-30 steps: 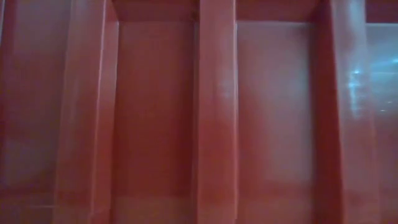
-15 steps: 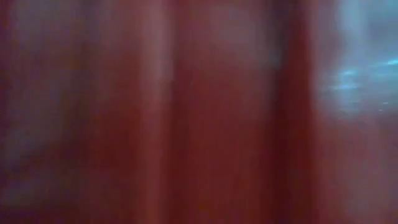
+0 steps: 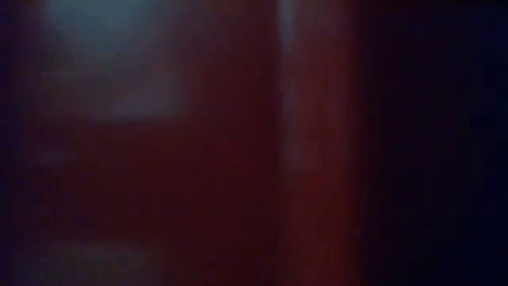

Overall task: Sort blocks
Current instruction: Assemble the bin divider into the red bin

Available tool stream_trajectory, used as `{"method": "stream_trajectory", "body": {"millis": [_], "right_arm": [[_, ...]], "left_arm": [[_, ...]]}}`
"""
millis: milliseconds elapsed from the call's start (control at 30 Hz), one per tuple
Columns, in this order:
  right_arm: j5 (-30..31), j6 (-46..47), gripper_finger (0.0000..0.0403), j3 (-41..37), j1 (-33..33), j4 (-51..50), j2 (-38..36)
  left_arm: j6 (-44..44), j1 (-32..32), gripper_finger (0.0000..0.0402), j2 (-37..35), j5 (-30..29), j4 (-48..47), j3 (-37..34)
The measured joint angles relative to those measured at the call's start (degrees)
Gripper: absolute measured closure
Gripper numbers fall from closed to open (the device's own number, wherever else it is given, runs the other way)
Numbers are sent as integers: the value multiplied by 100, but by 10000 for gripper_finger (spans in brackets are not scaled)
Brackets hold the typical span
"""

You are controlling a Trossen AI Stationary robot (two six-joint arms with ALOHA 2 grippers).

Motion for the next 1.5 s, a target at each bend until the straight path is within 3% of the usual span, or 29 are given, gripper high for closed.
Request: {"method": "stream_trajectory", "body": {"millis": [200,367,667,867,1133,1333,1500], "right_arm": [[-52,-137,403,0,-2,-22,-44],[-57,-119,403,0,-2,-76,-47],[590,-130,403,0,-2,169,-47],[1104,-144,403,0,-105,418,-47],[1409,-586,403,35,-273,958,-42],[1404,-604,403,1110,-77,-1069,-44],[205,-738,403,1216,-388,-3234,-53]], "left_arm": [[-894,0,401,-236,211,-318,-2],[-1087,0,401,-654,253,-257,98],[-434,-2,401,-1047,91,491,1086],[-94,-2,401,-1036,110,492,1869],[-315,-10,401,-1032,693,492,2388],[-599,-66,401,-550,2786,556,2933],[-180,-458,401,602,3008,684,3811]]}}
